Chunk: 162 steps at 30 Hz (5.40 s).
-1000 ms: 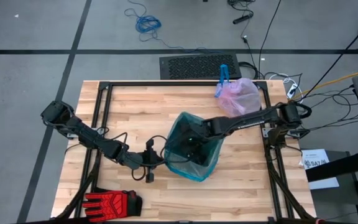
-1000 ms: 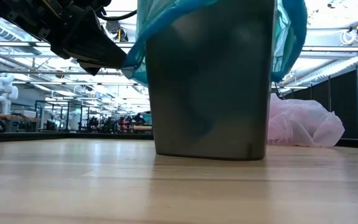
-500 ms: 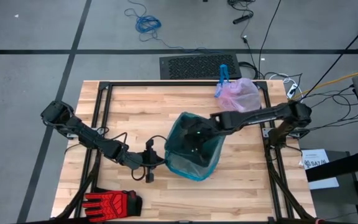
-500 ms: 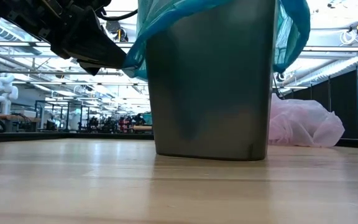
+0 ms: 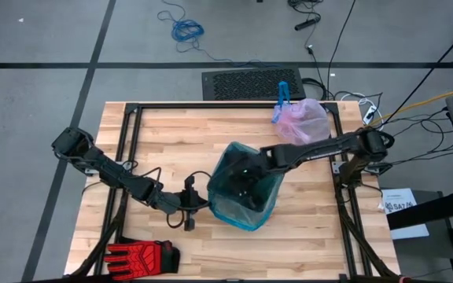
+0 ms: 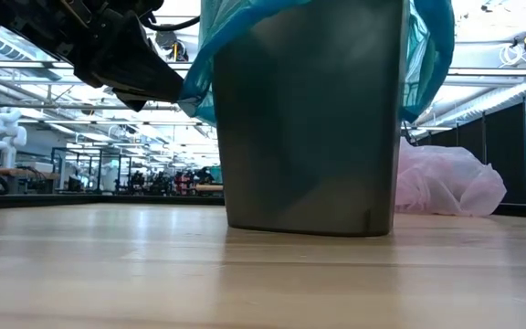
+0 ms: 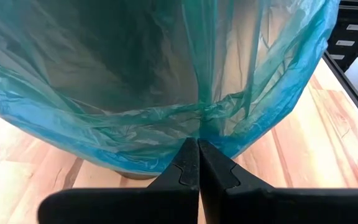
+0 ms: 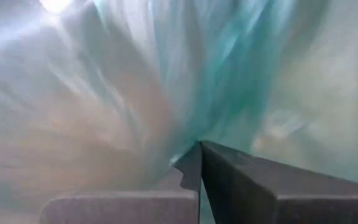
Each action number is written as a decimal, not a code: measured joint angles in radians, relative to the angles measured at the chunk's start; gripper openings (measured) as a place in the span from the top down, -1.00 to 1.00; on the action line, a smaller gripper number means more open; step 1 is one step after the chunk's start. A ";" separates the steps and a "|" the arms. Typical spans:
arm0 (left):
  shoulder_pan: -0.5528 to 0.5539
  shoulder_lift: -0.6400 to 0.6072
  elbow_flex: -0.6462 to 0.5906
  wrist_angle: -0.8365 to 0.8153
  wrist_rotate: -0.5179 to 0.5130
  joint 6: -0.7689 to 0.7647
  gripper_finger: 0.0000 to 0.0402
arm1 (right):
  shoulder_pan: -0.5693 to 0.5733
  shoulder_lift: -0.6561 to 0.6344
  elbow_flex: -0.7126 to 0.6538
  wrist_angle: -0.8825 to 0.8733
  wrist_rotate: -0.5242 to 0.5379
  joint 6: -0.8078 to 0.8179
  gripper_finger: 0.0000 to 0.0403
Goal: Place trash/remove bag and relplace
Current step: Insert a new trash bag into the trash bin
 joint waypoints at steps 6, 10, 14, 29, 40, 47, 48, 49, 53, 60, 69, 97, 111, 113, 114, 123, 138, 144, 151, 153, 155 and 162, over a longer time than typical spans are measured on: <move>0.000 0.000 0.000 0.000 0.000 -0.001 1.00 | 0.000 -0.095 0.000 0.062 -0.002 -0.011 1.00; 0.000 0.000 0.000 -0.001 0.000 -0.007 1.00 | 0.000 -0.131 0.000 0.078 -0.004 -0.017 1.00; 0.000 0.000 0.000 -0.001 0.000 -0.010 1.00 | -0.010 -0.188 0.000 0.068 0.008 -0.047 1.00; 0.000 0.000 0.000 0.000 0.000 -0.009 1.00 | -0.220 -0.577 -0.159 -0.071 0.059 -0.028 1.00; 0.002 -0.005 0.000 0.044 -0.015 0.027 1.00 | -0.230 -0.884 -0.845 0.603 0.118 0.152 1.00; 0.011 -0.050 0.001 0.044 -0.019 0.036 1.00 | -0.230 -0.894 -1.016 0.829 0.134 0.263 1.00; 0.012 -0.058 0.001 0.043 -0.019 0.037 1.00 | -0.230 -0.885 -1.029 0.846 0.134 0.276 1.00; 0.013 -0.066 0.001 0.039 -0.019 0.038 1.00 | -0.230 -0.878 -1.038 0.858 0.134 0.282 1.00; 0.013 -0.082 0.001 0.031 -0.022 0.039 1.00 | -0.229 -0.834 -1.050 0.896 0.133 0.313 1.00; 0.012 -0.087 0.001 0.016 -0.022 0.038 1.00 | -0.199 -0.691 -1.051 0.964 0.132 0.323 1.00; -0.029 -0.164 0.002 -0.095 -0.014 0.029 1.00 | -0.191 -0.518 -1.051 1.048 0.132 0.364 1.00; -0.048 -0.219 0.001 -0.292 -0.150 -0.069 1.00 | -0.131 -0.833 -1.051 0.588 0.536 0.388 1.00; -0.061 -0.383 0.001 -0.340 -0.150 -0.074 1.00 | 0.337 -1.025 -1.006 0.267 0.903 0.657 1.00; -0.065 -0.390 0.001 -0.332 -0.150 -0.074 1.00 | 0.438 -1.007 -1.006 0.263 0.977 0.724 1.00; -0.066 -0.390 0.001 -0.330 -0.150 -0.074 1.00 | 0.486 -0.997 -1.006 0.275 1.015 0.746 1.00; -0.046 -0.361 0.001 -0.281 -0.151 -0.073 1.00 | 0.708 -0.778 -1.005 0.733 1.179 0.649 1.00; -0.032 -0.353 0.001 -0.289 -0.153 -0.068 1.00 | 0.583 -0.414 -1.004 1.169 1.043 0.547 1.00; -0.032 -0.353 0.001 -0.289 -0.153 -0.068 1.00 | 0.520 -0.361 -1.004 1.131 0.989 0.607 1.00; -0.032 -0.353 0.001 -0.289 -0.153 -0.068 1.00 | 0.437 -0.339 -1.004 0.978 0.971 0.694 1.00; -0.032 -0.353 -0.004 -0.288 -0.153 -0.071 1.00 | 0.402 -0.346 -1.004 0.928 0.971 0.695 1.00; -0.032 -0.353 -0.010 -0.289 -0.153 -0.077 1.00 | 0.374 -0.366 -1.005 0.881 0.969 0.691 1.00; -0.032 -0.352 -0.011 -0.289 -0.153 -0.093 1.00 | 0.388 -0.517 -1.005 0.756 0.749 0.764 1.00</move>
